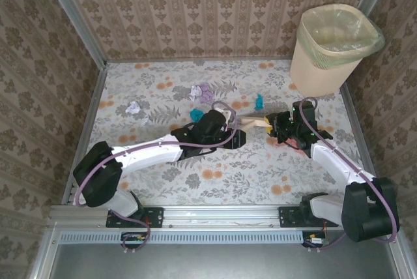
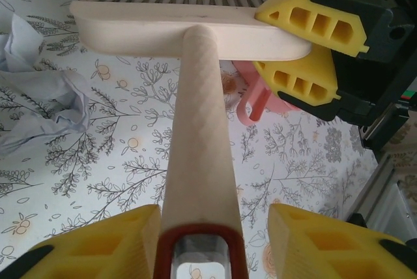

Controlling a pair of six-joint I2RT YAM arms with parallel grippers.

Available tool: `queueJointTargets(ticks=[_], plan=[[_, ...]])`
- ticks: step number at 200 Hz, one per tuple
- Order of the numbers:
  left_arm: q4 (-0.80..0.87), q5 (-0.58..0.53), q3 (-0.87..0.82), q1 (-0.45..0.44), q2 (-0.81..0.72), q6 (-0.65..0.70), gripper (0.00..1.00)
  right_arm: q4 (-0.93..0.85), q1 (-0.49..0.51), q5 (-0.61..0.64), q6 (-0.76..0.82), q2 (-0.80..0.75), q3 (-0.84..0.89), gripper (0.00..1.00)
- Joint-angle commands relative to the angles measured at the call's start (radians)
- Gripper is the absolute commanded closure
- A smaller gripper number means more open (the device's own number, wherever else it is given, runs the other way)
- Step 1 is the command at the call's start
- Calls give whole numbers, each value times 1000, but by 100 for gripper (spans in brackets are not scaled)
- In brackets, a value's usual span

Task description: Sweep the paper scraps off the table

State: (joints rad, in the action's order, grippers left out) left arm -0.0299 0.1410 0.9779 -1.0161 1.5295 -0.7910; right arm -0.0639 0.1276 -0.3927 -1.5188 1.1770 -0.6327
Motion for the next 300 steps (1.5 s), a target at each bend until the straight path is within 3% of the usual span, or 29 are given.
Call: queueJointTargets(ticks=[1,47,80,123,189,219,230,256,268,300], plan=[[18,-16,33,-5,-3,-13,54,-36,-6,23,-35,-23,-16,100],[41,-14,61,-2,9,-12,50,-39,-8,20,-30,-14,-16,100],[42,-14,64,-2,17,-15,56,-42,-8,20,-29,-14,-16,100],[42,-13,67,-2,21,-14,68,-42,-8,22,-29,-8,-15,100],[58,-37,83,-1,13,7,100,-45,-8,28,-19,-6,-15,100],[52,-26,97,1,11,31,100,-36,-8,28,40,-6,-31,100],[46,-22,99,2,4,47,100,-34,-8,31,76,-12,-44,90],[34,-35,96,5,-41,91,100,17,0,51,137,-60,-39,43],[33,-52,90,7,-71,112,100,58,15,66,164,-101,-29,26],[25,-119,45,16,-164,156,100,1,85,129,271,-196,-84,20]])
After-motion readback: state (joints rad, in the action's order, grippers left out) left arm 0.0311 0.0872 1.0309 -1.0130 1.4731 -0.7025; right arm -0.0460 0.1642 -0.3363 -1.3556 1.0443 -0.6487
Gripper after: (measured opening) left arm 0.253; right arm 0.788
